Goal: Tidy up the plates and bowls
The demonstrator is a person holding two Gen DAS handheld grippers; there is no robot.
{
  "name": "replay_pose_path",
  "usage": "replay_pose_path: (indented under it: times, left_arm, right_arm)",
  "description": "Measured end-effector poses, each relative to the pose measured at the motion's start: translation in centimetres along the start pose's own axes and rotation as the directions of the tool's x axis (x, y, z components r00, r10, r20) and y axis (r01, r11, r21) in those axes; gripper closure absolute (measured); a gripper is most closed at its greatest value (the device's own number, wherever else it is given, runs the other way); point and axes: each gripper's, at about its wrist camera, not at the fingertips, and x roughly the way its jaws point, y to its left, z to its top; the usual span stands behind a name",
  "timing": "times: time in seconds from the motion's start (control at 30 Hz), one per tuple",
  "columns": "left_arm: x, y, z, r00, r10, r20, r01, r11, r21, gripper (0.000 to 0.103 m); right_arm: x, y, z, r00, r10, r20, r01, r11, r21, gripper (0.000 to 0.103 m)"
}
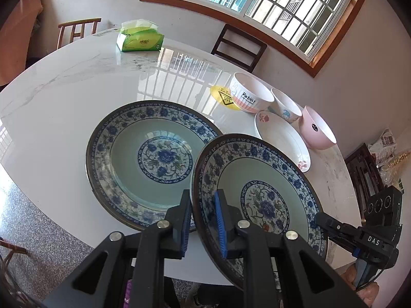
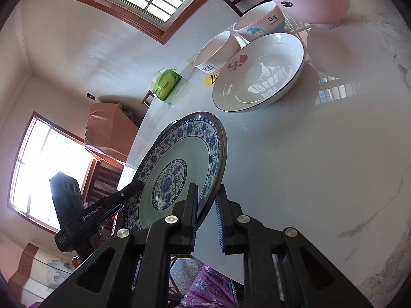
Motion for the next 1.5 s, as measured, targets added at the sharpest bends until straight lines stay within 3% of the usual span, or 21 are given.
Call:
replay_pose_path:
  times: [0.33, 0.73, 1.5]
  left_arm:
    - [-0.8, 4.4, 0.4, 0.999, 0.036, 0.018, -0.035, 0.997, -0.067, 0.084]
    - [-0.2, 7.3, 0.8, 0.997, 0.07, 0.018, -0.068, 0.991, -0.116, 0.084]
    - [1.2, 9.5, 1.8, 0.995, 0.096, 0.026, -0.091, 0.987, -0.136, 0.083]
  right_arm:
    - [5.1, 3.3, 0.8, 0.999, -0.006, -0.049, 0.004, 0.999, -0.049, 0.089]
    - [8.4, 4.6, 1.3, 0.995, -0.014, -0.099, 0.007, 0.997, -0.075, 0.089]
    - [10.3, 6.0, 1.3, 0.991, -0.07, -0.117, 0.056, 0.992, -0.117, 0.088]
